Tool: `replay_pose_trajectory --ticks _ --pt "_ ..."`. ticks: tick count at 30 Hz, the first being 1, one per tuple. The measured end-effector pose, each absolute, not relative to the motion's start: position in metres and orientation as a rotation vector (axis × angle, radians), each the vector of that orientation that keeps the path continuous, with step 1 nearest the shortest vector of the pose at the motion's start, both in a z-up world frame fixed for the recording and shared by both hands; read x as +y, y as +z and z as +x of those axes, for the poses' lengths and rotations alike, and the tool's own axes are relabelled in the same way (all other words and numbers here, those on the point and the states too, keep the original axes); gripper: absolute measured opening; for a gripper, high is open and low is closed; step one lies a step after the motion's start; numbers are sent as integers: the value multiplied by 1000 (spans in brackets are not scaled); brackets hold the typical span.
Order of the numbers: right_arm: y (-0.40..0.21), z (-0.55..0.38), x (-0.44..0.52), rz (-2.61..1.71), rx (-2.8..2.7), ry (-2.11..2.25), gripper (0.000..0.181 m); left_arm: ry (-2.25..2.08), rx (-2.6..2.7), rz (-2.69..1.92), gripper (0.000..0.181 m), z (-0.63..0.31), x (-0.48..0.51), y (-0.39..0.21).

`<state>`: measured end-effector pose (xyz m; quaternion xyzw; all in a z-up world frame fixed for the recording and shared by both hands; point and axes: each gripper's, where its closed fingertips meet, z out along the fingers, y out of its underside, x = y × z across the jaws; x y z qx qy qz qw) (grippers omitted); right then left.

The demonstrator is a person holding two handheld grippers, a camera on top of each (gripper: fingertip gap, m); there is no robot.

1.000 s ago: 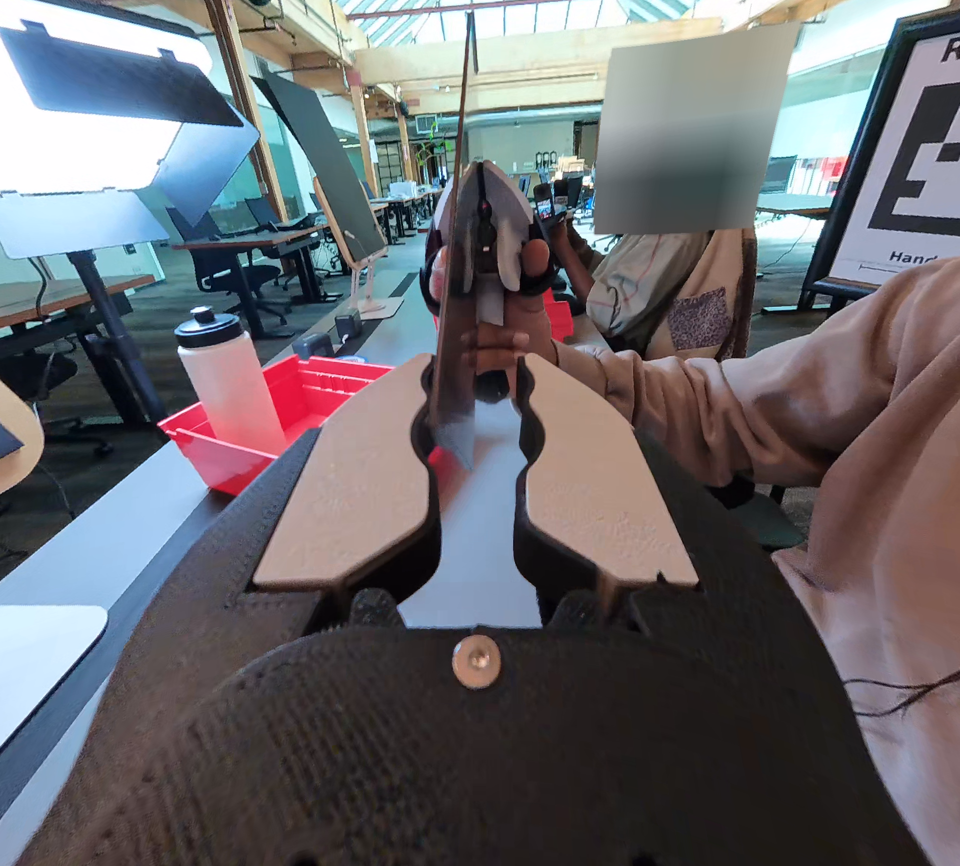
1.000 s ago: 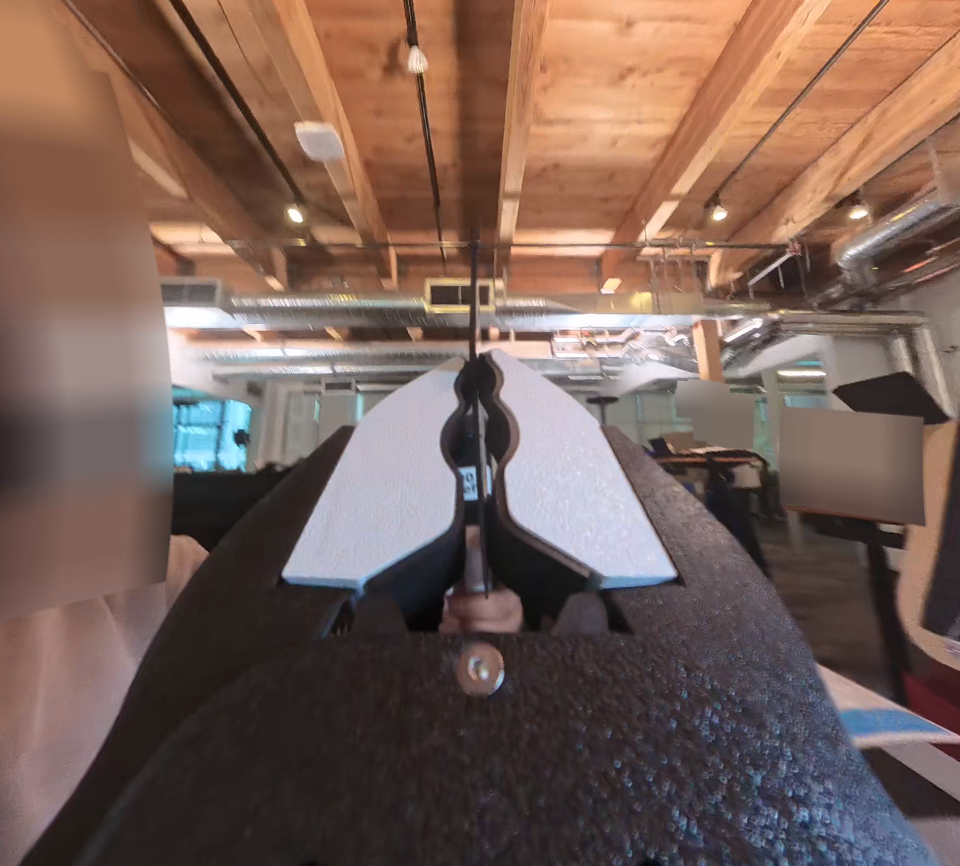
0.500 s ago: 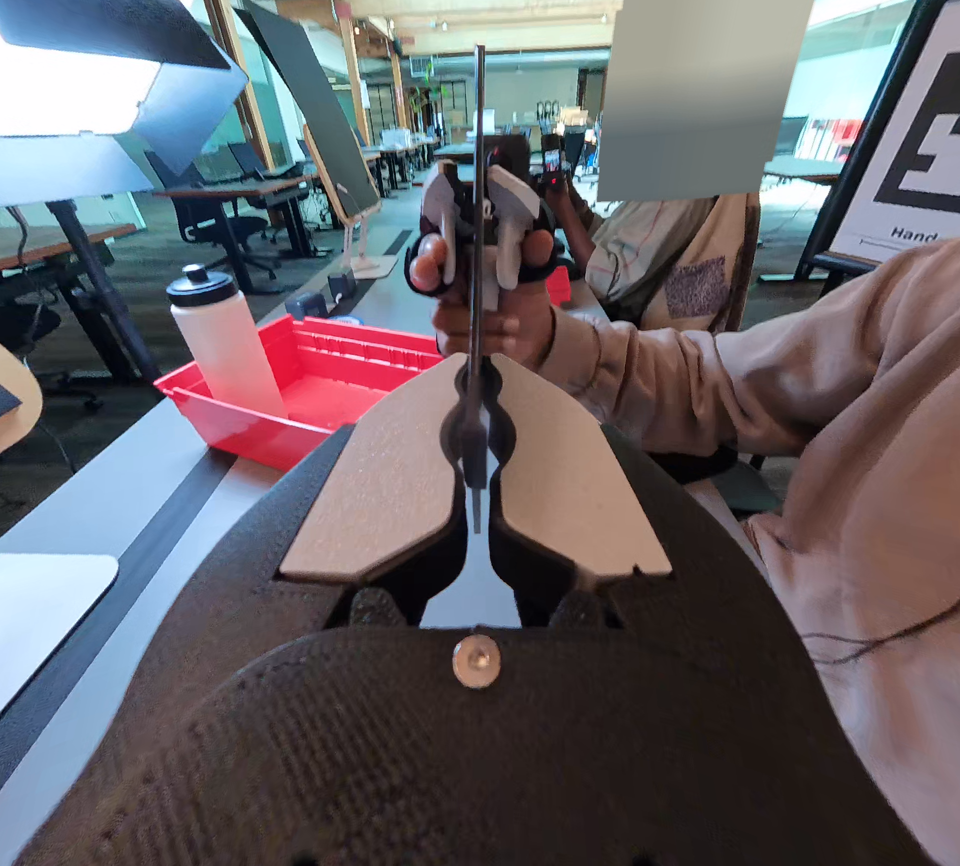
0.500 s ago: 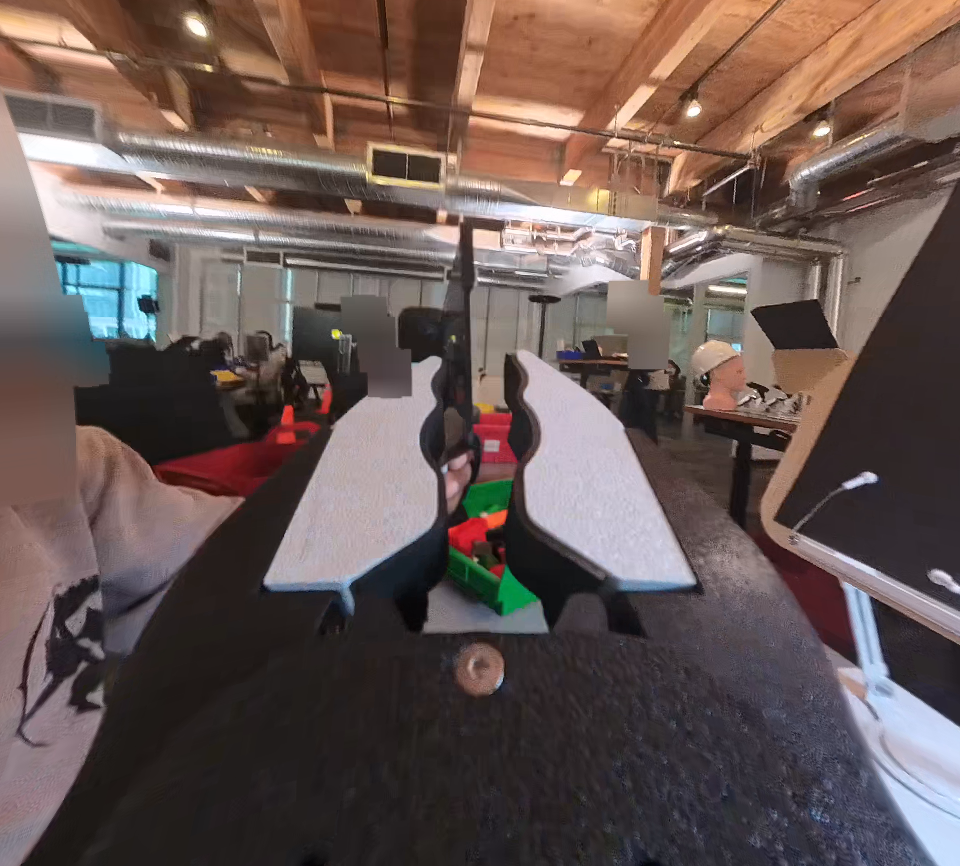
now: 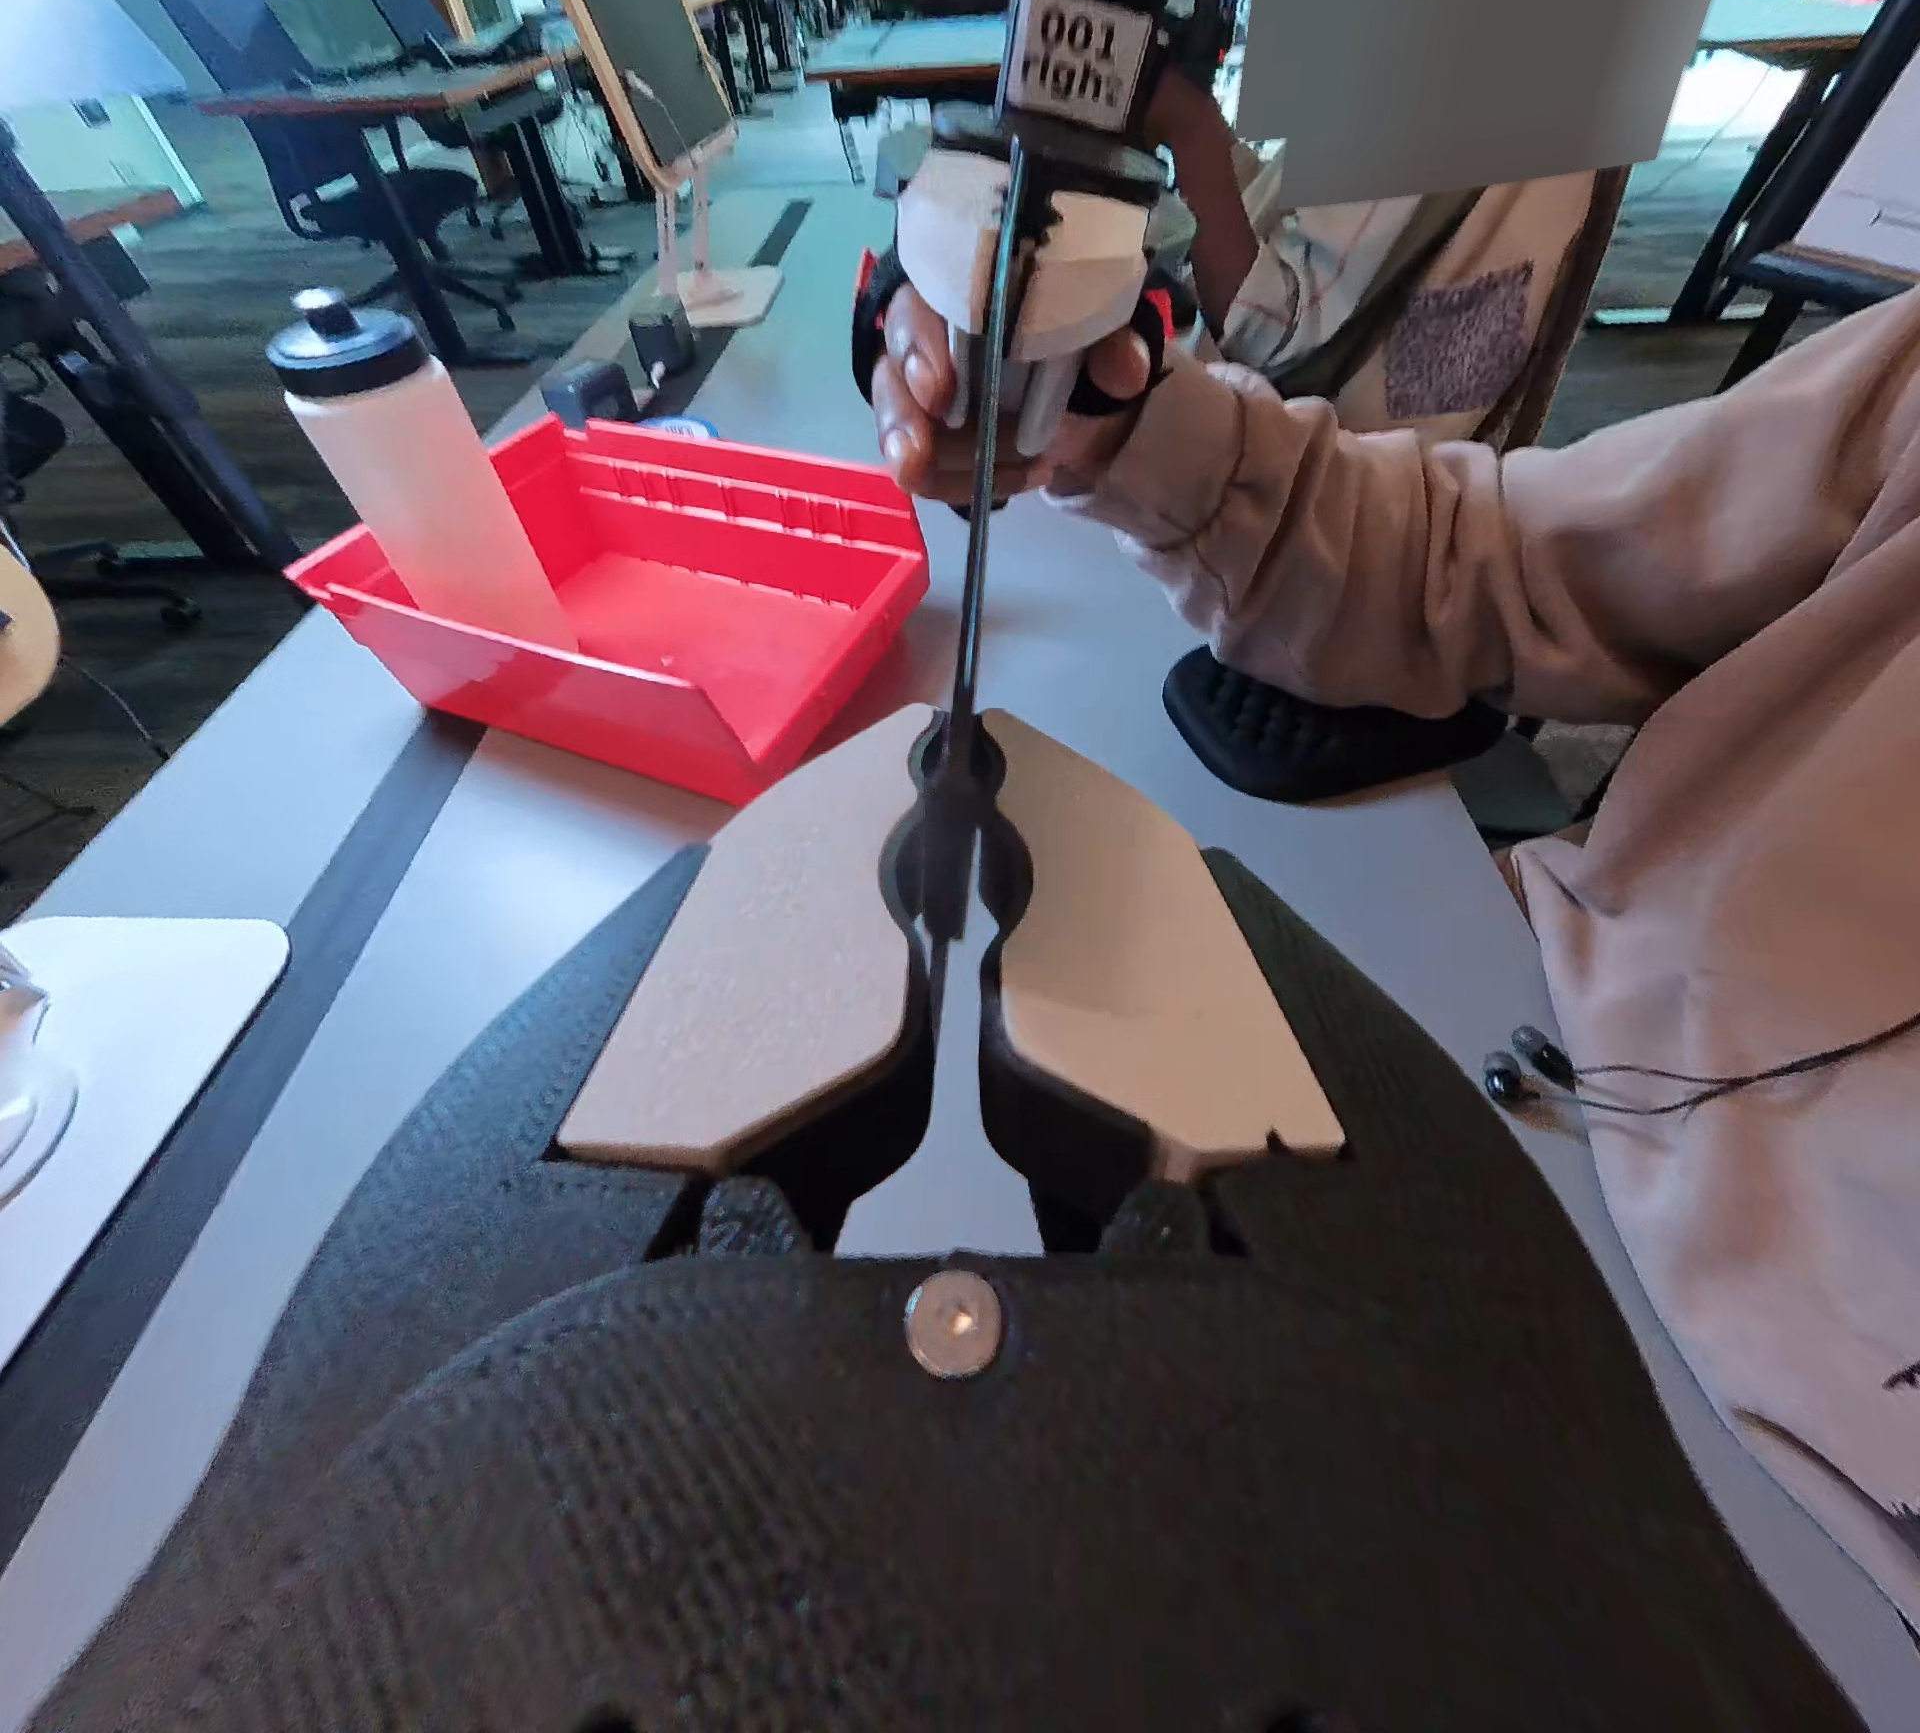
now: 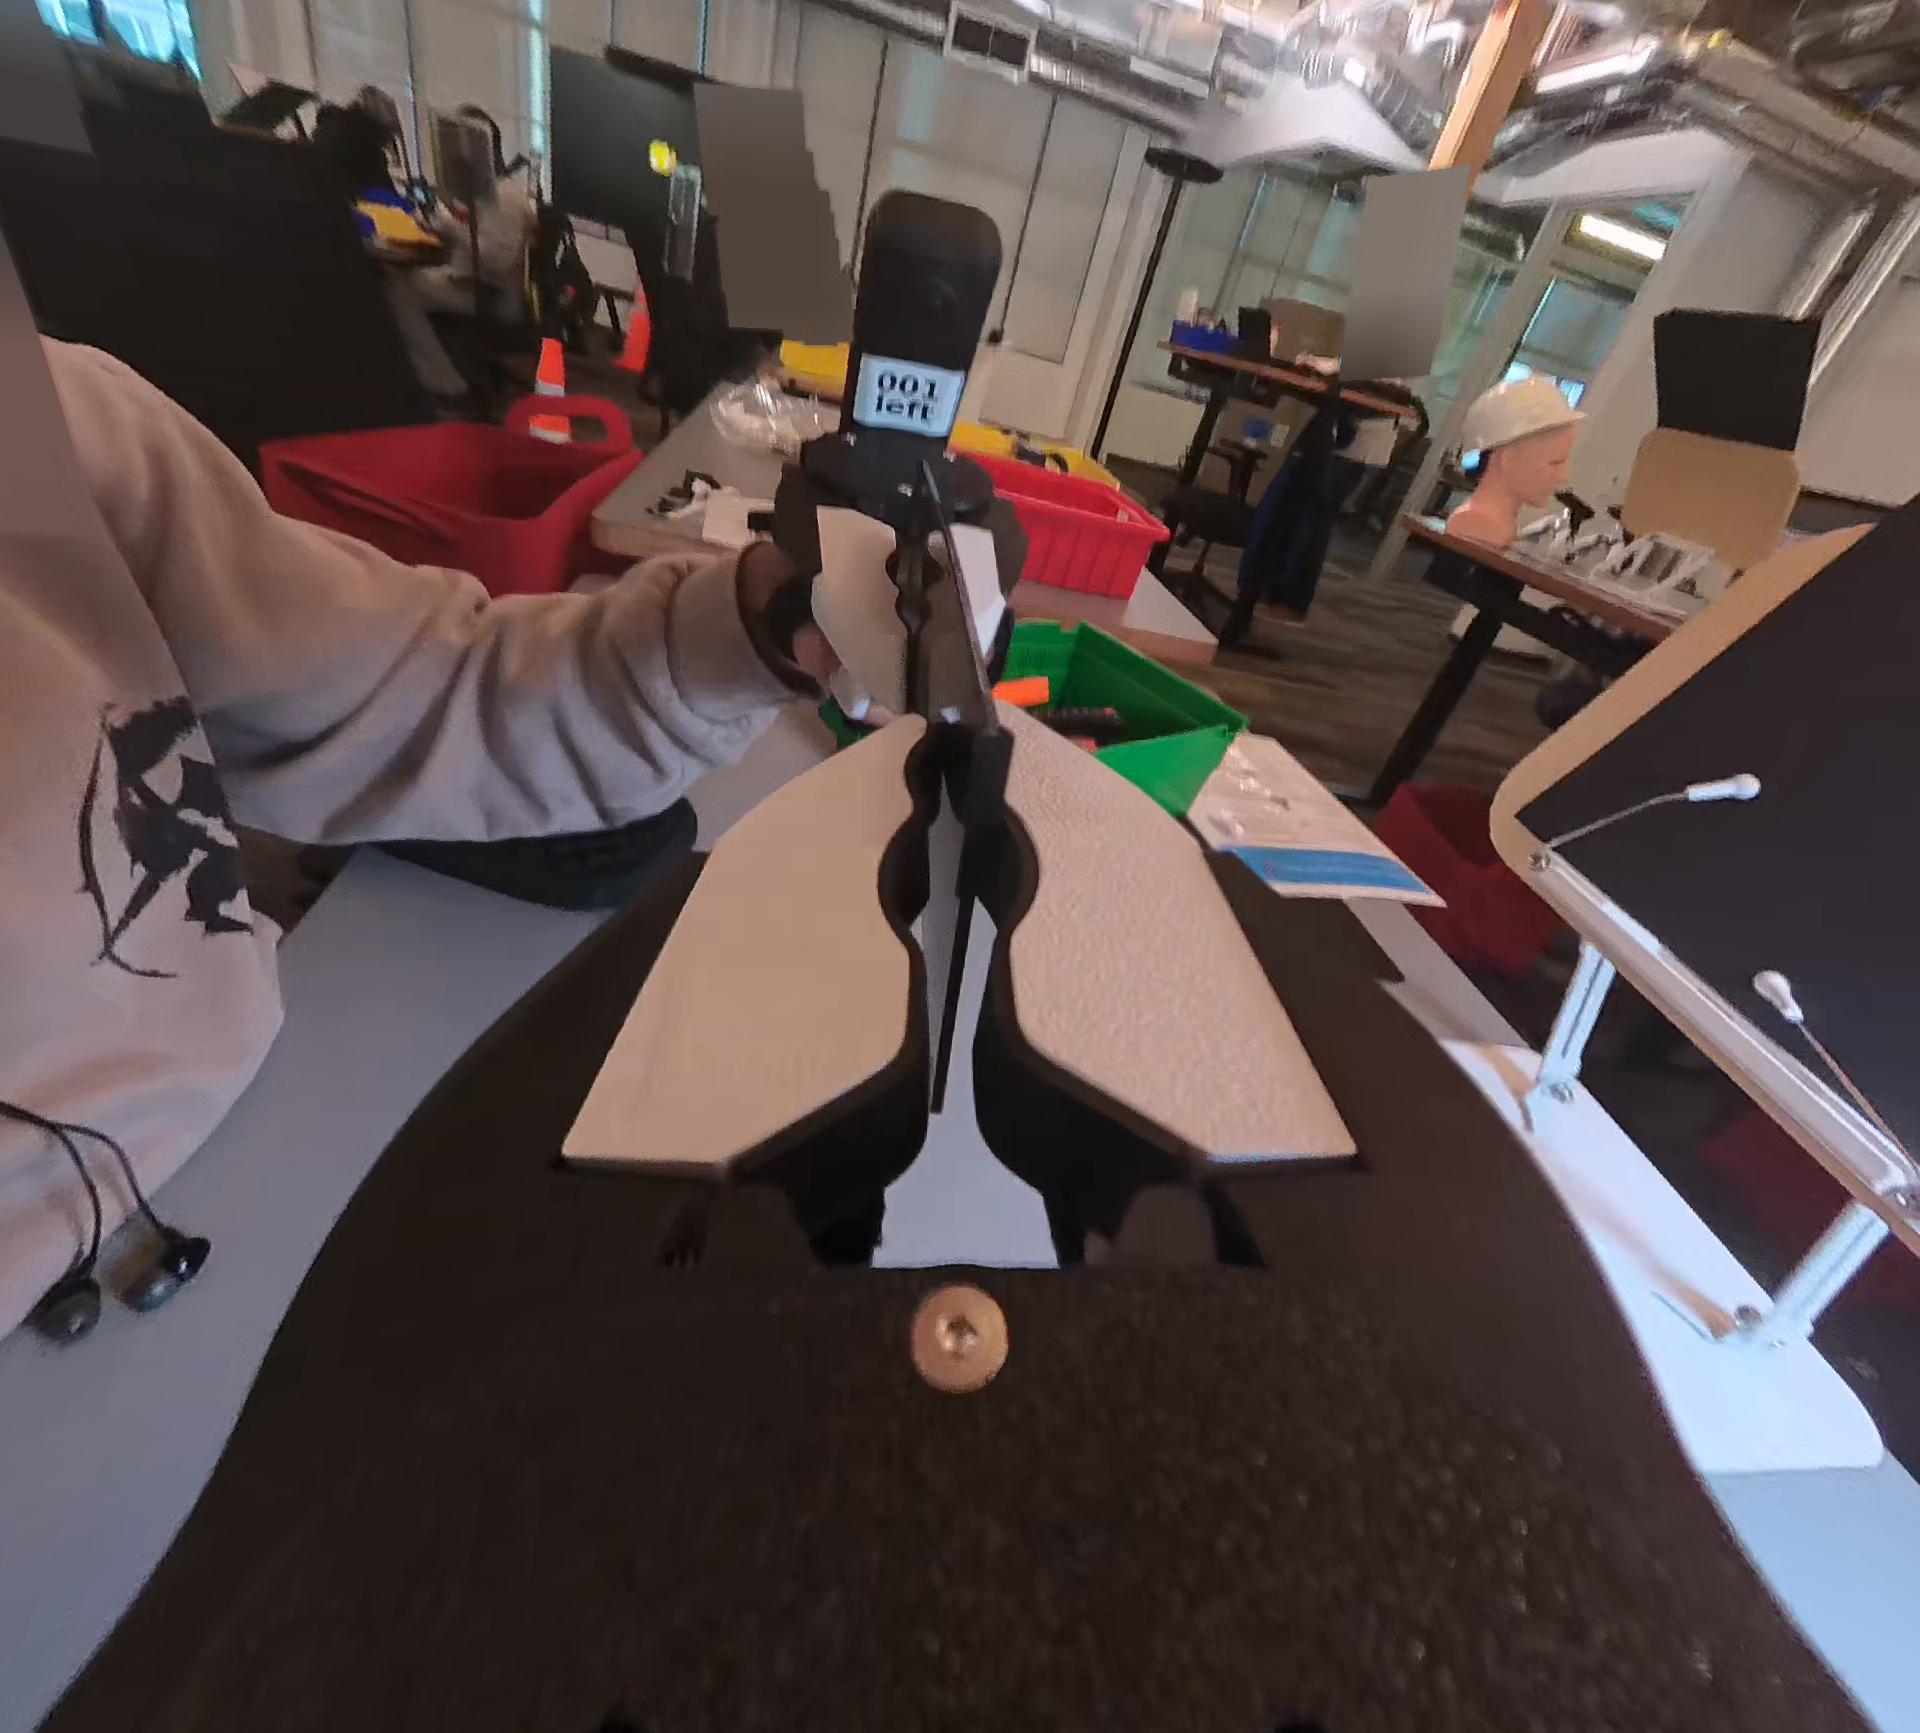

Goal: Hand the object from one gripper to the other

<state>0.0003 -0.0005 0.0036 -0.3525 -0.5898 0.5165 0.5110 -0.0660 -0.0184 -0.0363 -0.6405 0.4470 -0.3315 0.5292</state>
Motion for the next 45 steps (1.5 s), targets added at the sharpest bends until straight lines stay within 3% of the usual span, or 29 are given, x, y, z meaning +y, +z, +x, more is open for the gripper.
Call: replay_pose_trajectory --ticks 3,7,12,16,22,28,32,37,40,45 --pt "25 11 -6 -747 -1296 1405 1 -804 1022 -1398 7 -65 -22 -17" --pt "56 33 -4 -596 -1023 1654 1 -868 924 -1238 26 -60 -28 6" --pt "50 16 -5 -578 -878 1844 1 -928 781 -1073 21 -48 -31 24" --pt "33 -7 -11 -638 -918 1838 3 -904 792 -1083 2 -53 -32 25" --pt "21 -7 -1 -770 -1147 1491 24 -869 953 -1299 2 -64 -33 9" --pt "-17 -21 -23 -847 -1536 1124 27 -794 1103 -1481 2 -56 -30 -28" --pt "-45 -43 -28 -875 -1638 985 3 -761 1166 -1521 3 -42 -27 -49" --pt "-19 -36 -27 -817 -1482 1178 2 -760 1069 -1401 6 -42 -25 -29" --pt "12 -19 -24 -733 -1293 1361 1 -775 1033 -1379 24 -41 -21 -27" --pt "29 -11 -31 -632 -1140 1603 2 -807 1016 -1332 20 -25 -21 -30"
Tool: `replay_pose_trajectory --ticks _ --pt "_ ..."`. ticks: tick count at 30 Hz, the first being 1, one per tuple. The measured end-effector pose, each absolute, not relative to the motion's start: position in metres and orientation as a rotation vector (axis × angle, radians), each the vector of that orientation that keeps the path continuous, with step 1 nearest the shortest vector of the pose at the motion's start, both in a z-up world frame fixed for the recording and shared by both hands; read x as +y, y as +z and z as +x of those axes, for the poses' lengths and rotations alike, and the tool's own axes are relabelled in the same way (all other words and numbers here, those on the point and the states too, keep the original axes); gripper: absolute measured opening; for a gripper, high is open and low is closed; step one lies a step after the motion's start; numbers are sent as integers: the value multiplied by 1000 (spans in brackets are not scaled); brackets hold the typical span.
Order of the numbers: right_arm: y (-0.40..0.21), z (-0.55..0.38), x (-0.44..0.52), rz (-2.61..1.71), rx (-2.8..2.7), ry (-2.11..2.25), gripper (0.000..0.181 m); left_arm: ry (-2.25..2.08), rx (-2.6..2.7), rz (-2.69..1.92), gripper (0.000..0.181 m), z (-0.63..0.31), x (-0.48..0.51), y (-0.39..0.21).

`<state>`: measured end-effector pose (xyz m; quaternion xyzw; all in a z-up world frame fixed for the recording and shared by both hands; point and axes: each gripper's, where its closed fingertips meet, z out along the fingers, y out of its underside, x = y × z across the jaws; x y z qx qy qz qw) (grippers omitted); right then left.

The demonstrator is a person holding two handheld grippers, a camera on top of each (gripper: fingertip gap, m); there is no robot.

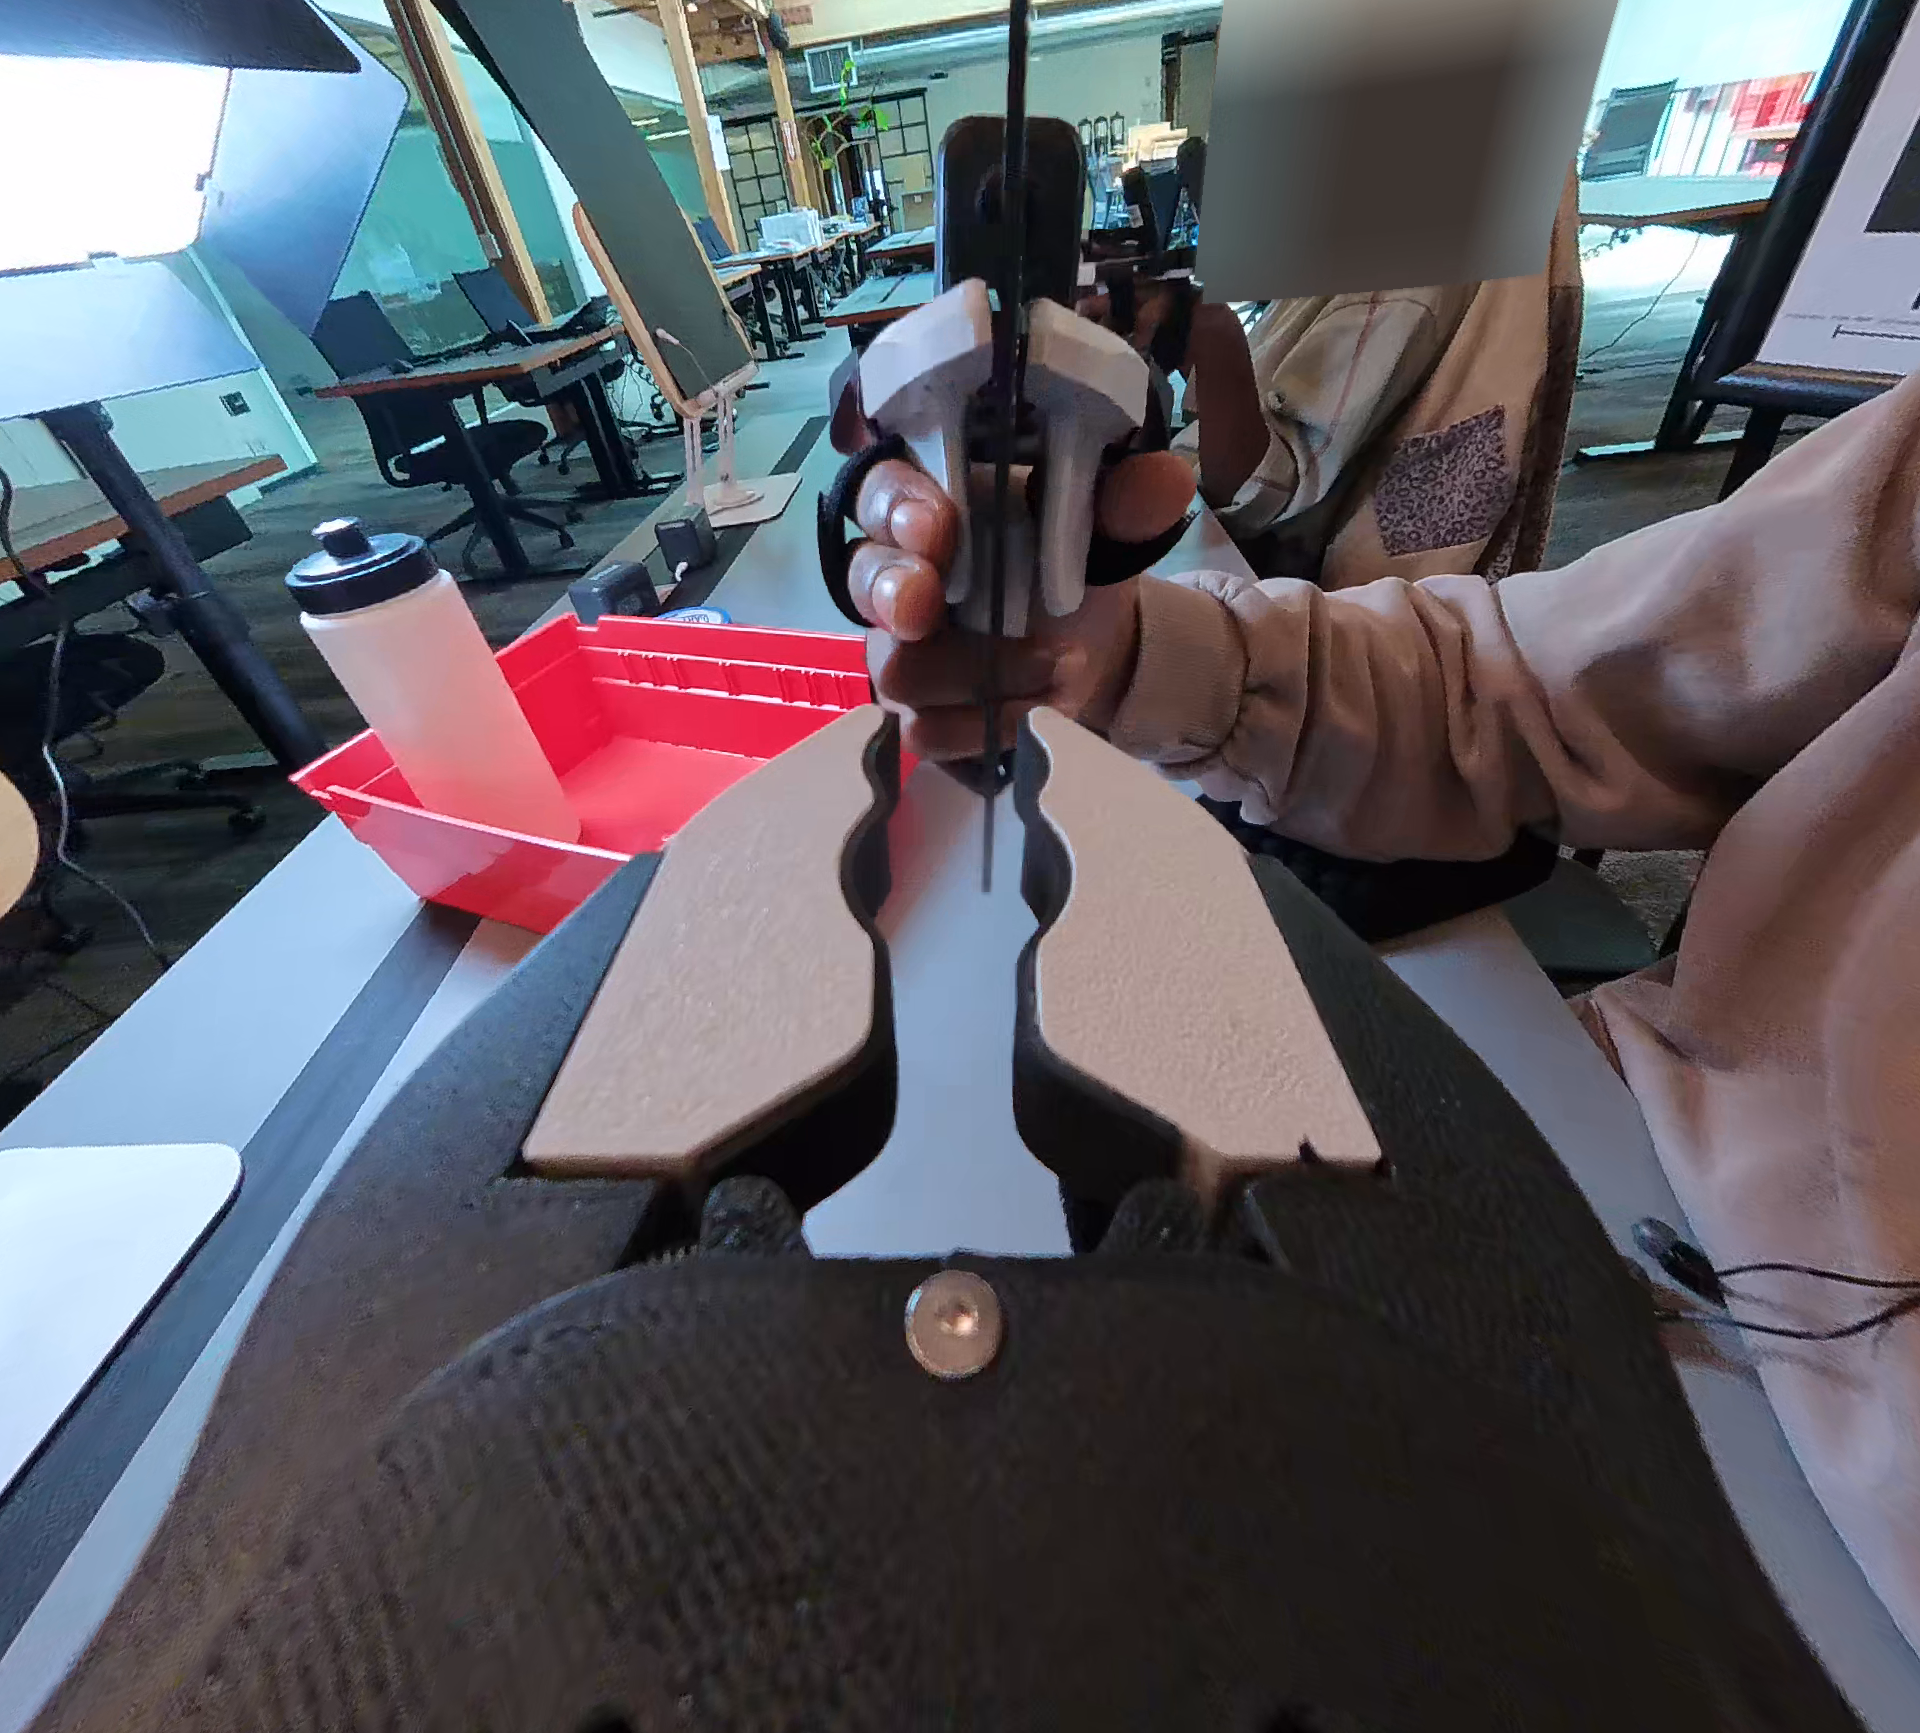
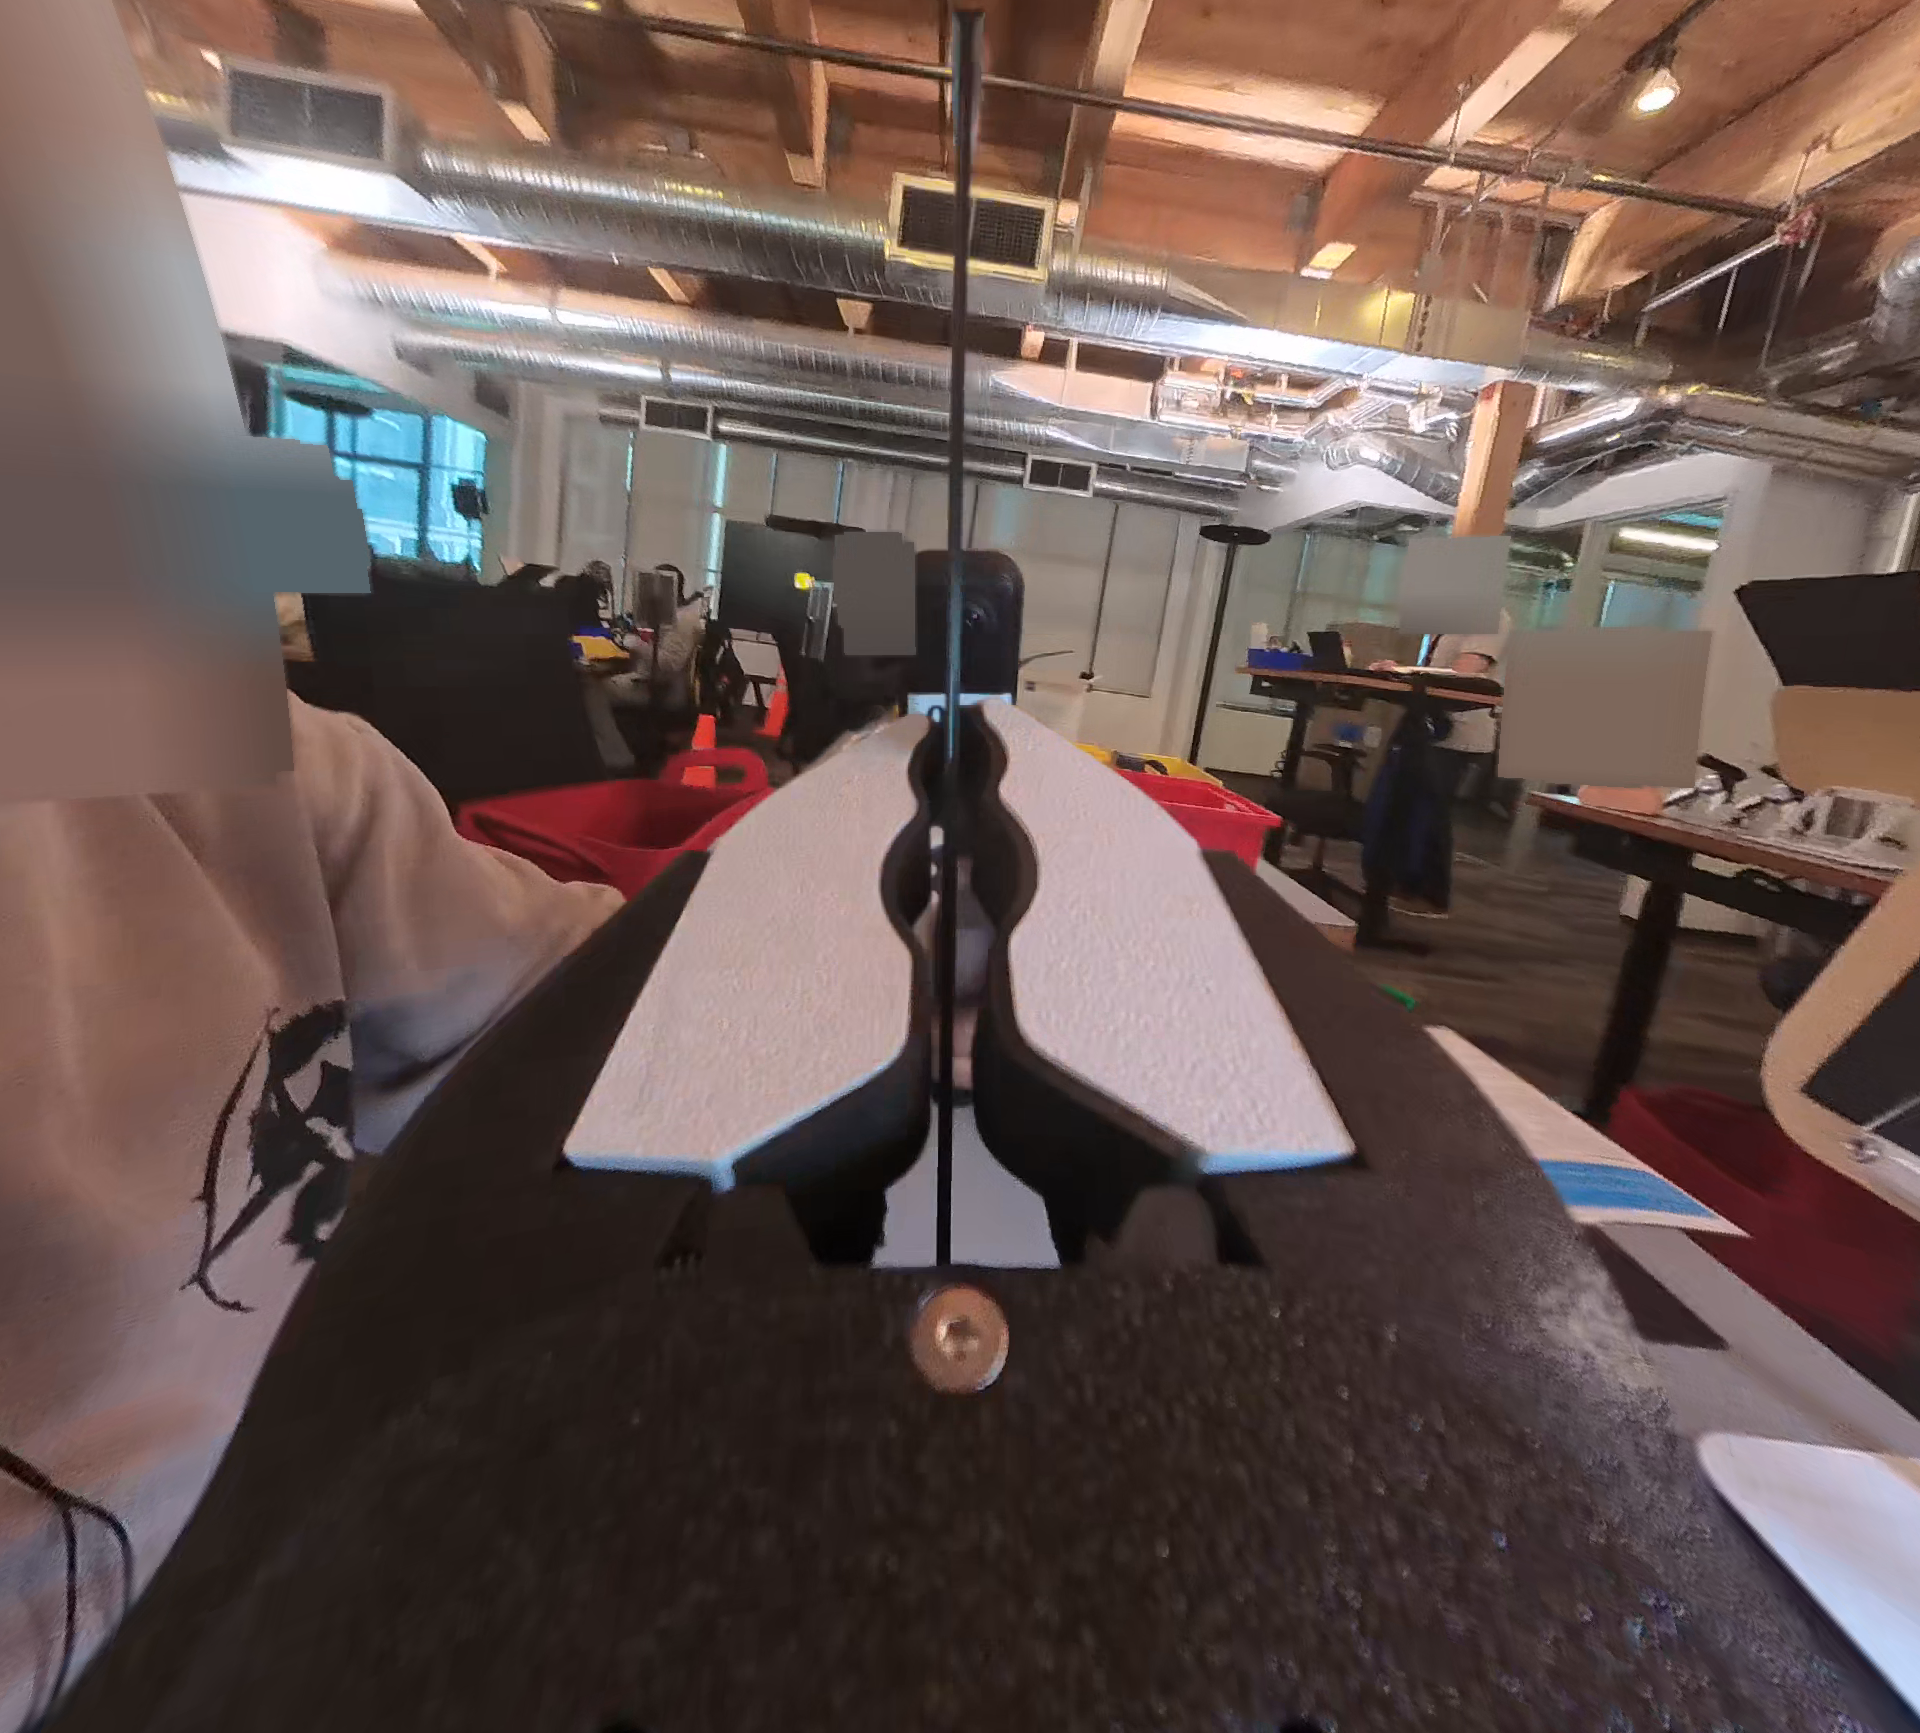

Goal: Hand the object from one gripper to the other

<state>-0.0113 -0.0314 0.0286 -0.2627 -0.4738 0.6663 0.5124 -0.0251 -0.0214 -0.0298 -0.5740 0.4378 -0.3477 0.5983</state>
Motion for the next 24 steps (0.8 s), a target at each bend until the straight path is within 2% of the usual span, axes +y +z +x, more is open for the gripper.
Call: replay_pose_trajectory --ticks 2,7,17,24 --pt "22 -20 -30 -659 -1139 1596 2 -823 1042 -1324 2 -21 -25 -33" --pt "16 -20 -14 -736 -1156 1514 8 -821 1061 -1432 2 -27 -21 -41" --pt "50 29 13 -737 -1148 1233 20 -780 1102 -1586 2 -34 -13 -63" --pt "24 17 12 -859 -1354 1019 37 -765 1182 -1675 2 -24 -13 -90"
